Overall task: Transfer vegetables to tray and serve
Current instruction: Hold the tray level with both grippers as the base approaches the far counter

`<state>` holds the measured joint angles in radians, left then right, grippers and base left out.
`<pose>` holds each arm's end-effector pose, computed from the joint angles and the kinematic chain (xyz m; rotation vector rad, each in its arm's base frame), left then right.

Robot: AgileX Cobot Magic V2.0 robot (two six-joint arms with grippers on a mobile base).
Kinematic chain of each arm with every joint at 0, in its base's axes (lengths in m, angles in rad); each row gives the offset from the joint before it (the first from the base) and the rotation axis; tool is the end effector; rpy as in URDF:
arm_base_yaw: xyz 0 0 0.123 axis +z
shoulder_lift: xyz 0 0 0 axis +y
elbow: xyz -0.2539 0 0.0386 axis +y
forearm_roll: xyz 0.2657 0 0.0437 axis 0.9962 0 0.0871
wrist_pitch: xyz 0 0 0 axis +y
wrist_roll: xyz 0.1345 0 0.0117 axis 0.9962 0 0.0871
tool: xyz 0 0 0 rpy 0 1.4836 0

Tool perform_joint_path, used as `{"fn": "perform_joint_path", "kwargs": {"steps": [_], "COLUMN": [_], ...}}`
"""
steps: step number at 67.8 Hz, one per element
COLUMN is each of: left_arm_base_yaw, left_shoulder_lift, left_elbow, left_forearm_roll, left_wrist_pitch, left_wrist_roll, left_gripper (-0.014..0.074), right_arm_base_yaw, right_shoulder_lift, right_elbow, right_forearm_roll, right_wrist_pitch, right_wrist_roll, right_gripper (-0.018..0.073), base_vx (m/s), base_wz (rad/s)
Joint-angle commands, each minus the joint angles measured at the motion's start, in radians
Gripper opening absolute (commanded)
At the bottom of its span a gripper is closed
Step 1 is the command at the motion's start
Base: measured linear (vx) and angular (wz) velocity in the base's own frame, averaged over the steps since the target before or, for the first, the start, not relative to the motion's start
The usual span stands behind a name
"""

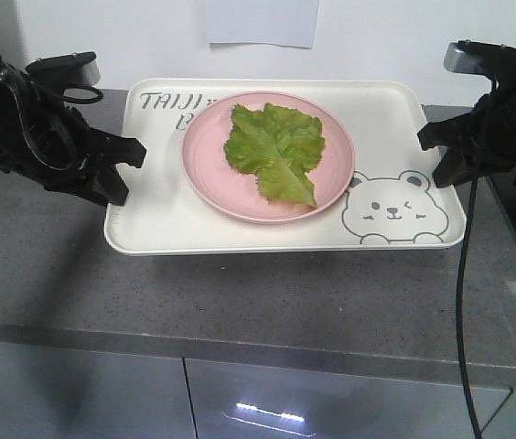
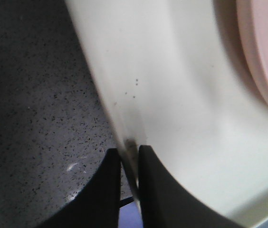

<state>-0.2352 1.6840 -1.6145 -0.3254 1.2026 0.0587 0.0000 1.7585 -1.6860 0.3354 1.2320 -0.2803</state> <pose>0.3658 -0.1291 0.2776 0.3228 2.7272 -0.4976 0.4000 0.0419 0.2700 -0.3053 2.7049 0.3894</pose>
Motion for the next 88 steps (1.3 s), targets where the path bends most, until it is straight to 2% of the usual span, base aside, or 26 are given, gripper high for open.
{"fn": "perform_joint_path", "kwargs": {"steps": [1, 88], "left_arm_base_yaw": [-0.038, -0.038], "left_shoulder_lift": [-0.05, -0.05], "left_elbow": [-0.038, -0.038], "left_forearm_roll": [-0.204, -0.204], "left_wrist_pitch": [-0.055, -0.055], "left_wrist_roll": [0.042, 0.042], "left_gripper": [-0.0006, -0.0006], "right_arm_base_yaw": [0.029, 0.029], "right_shoulder_lift": [-0.058, -0.058], "right_elbow": [-0.033, -0.033], "right_forearm_roll": [0.2, 0.2], "right_wrist_pitch": [-0.006, -0.006], "right_wrist_roll": [-0.032, -0.032], "right_gripper": [-0.0006, -0.0006], "base_vx": [0.04, 0.02], "base_wz": [-0.06, -0.01]}}
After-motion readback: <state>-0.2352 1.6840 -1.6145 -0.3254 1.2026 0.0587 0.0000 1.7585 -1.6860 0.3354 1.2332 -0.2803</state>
